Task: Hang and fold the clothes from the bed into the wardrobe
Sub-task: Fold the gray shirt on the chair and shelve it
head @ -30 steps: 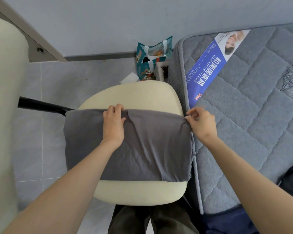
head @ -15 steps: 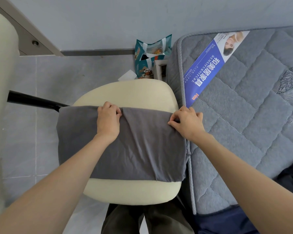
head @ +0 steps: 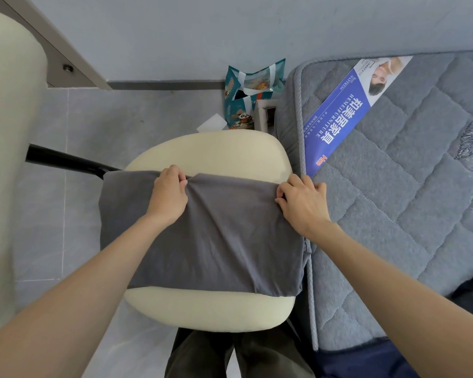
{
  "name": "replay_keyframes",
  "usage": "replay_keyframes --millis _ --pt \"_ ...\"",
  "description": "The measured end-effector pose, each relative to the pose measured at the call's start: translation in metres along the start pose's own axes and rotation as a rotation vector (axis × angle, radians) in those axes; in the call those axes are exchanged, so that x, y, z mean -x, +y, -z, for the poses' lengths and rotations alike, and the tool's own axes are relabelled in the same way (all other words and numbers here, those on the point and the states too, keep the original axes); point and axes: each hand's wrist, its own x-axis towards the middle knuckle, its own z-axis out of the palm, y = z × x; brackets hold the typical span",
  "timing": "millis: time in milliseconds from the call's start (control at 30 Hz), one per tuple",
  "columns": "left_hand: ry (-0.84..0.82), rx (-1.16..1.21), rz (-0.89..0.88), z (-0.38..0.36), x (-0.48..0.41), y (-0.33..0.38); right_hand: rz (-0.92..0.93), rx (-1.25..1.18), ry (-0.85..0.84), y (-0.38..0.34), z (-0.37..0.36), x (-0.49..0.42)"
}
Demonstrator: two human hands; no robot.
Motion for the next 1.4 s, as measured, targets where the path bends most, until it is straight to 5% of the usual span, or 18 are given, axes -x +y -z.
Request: replay_keyframes --millis 267,533,800,1033,1167,1267,1400 --pt "-0.022 -0.091 -0.06 0.004 0.0 0.001 -0.199 0.128 -0.033 0.004 0.011 0.011" --pt "0.0 -0.142 -0.092 0.019 -0.012 -0.001 -0.146 -0.14 0.033 -0.01 0.015 -0.004" --pt "-0.045 -0.361 -0.103 0.014 -0.025 0.006 -0.27 -0.277 -0.157 -0.007 0.022 -0.019" --pt "0.005 -0.479 -0.052 0.001 -0.017 0.013 -0.465 -0.235 -0.154 0.008 0.024 -0.012" --pt "0.18 -0.265 -0.035 -0.006 -0.001 0.017 -0.315 -0.057 0.117 -0.005 0.02 -0.004" --pt "0.268 -0.203 -0.232 -0.024 0.027 0.022 -0.033 -0.166 0.263 -0.031 0.01 0.014" --pt "-0.044 -0.421 -0.309 -0.057 0.056 0.012 0.149 -0.08 0.056 -0.045 -0.032 0.046"
